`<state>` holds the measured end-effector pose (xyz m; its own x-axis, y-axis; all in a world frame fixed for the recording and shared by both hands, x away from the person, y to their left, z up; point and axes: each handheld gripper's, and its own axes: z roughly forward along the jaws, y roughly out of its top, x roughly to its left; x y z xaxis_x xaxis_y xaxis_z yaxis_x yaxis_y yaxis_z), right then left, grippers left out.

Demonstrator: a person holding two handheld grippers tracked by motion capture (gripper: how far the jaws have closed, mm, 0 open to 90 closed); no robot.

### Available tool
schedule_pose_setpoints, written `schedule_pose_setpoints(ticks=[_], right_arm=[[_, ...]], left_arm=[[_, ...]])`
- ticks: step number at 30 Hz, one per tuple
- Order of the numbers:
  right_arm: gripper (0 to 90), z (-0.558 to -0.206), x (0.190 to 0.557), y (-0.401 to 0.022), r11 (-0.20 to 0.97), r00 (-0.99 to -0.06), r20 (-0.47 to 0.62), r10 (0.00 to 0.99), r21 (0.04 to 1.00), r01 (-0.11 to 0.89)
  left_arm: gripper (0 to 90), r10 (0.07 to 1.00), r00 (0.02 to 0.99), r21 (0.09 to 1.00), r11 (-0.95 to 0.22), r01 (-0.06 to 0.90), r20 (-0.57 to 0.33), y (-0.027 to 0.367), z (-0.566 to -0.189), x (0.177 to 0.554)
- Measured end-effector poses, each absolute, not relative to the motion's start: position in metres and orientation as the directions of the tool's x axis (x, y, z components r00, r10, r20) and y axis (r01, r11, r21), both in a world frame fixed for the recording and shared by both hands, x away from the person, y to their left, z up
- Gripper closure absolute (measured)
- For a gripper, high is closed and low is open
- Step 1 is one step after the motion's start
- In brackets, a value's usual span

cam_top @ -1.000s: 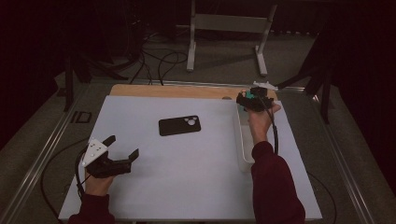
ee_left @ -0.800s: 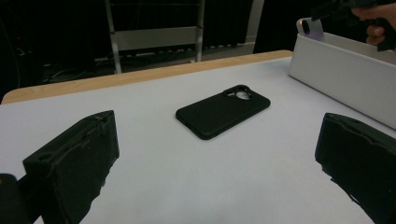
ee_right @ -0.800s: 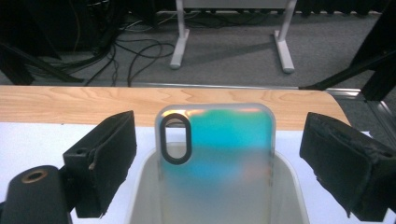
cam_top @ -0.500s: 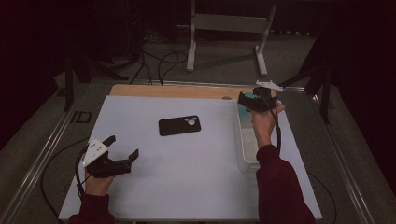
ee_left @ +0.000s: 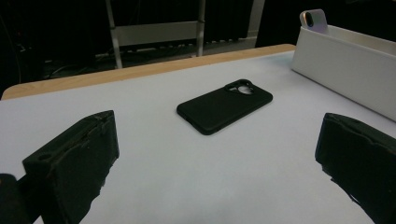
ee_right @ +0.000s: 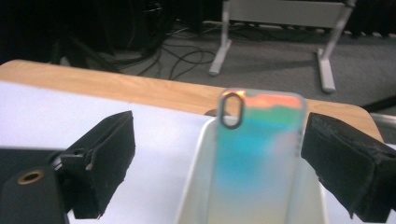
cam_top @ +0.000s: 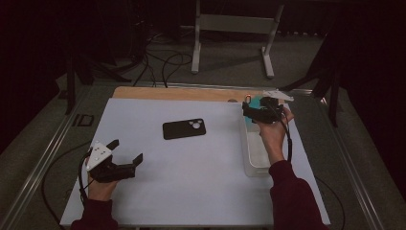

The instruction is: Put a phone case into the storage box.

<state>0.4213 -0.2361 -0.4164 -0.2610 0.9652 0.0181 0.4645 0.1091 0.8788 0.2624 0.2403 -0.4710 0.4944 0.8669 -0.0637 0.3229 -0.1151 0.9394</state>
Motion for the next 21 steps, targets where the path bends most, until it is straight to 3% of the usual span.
schedule_pose_setpoints(ticks=[4,21], right_arm=[[9.5,-0.413,0.405,-0.233,0.125,-0.342,0.04,0.939,0.886,0.447],[9.9,-0.42,0.348,-0.235,0.164,-0.45,0.03,0.892,0.908,0.386]], left_arm=[[0.0,0.866,0.496,0.938,-0.117,0.325,-0.064,0.239,-0.472,0.262],[0.0,0.863,0.501,0.935,-0.121,0.334,-0.068,0.238,-0.473,0.265]])
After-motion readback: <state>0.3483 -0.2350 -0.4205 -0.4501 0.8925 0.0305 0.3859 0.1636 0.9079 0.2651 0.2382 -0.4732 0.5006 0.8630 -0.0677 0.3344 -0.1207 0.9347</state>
